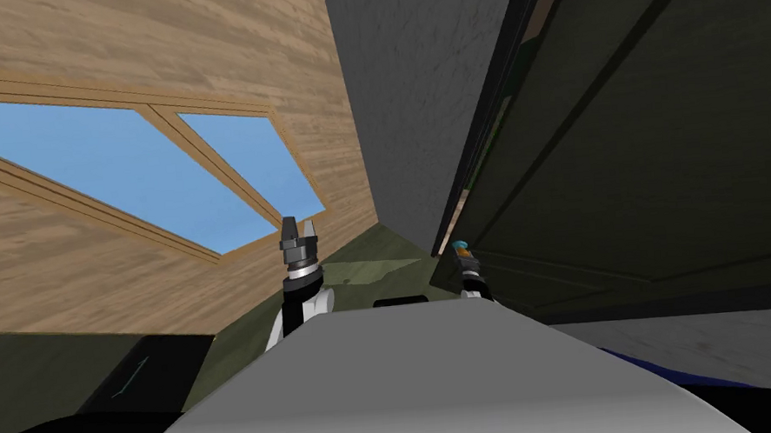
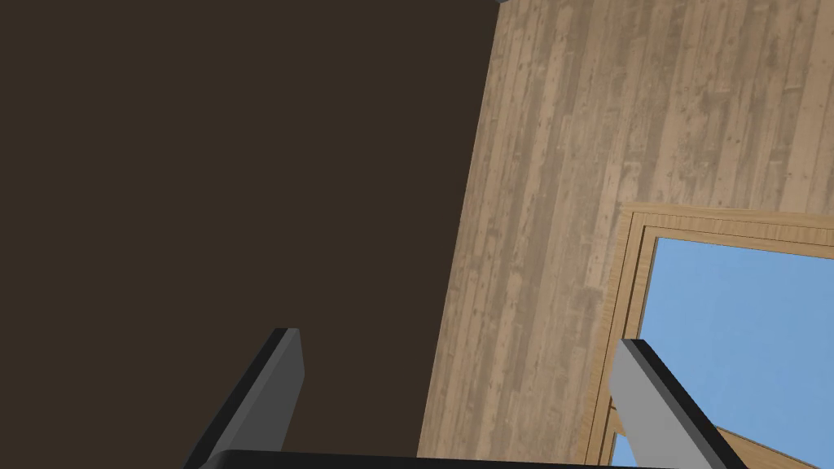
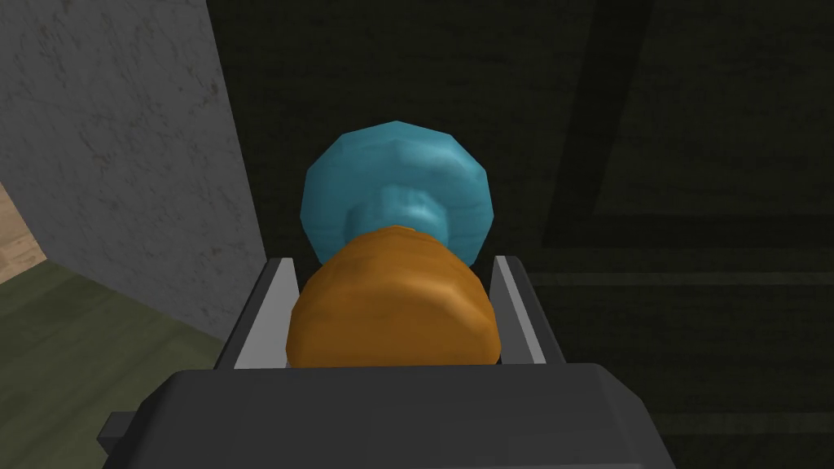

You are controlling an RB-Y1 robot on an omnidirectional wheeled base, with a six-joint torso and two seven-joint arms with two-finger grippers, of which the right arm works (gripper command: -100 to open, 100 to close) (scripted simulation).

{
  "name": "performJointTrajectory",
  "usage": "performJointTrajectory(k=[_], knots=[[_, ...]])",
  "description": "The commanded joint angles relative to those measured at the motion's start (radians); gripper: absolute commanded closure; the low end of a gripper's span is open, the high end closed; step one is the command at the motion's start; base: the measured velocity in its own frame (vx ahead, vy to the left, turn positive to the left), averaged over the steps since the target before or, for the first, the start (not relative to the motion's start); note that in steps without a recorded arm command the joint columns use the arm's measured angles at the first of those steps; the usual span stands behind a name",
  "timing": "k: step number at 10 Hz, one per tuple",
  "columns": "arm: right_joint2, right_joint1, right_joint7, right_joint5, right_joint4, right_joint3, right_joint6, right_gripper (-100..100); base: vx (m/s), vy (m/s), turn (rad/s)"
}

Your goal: Pull the door open

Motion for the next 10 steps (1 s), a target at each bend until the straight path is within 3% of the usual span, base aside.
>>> performJointTrajectory(k=[1,7,9,10], knots=[[0.000,0.000,0.000,0.000,0.000,0.000,0.000,100,-0.099,-0.007,0.035],[-0.051,0.046,-0.088,0.047,-0.027,0.084,-0.028,100,-0.225,-0.021,0.097],[-0.064,0.057,-0.110,0.059,-0.035,0.105,-0.036,100,-0.236,0.001,0.080],[-0.060,0.052,-0.101,0.056,-0.032,0.098,-0.031,100,-0.097,0.001,0.016]])
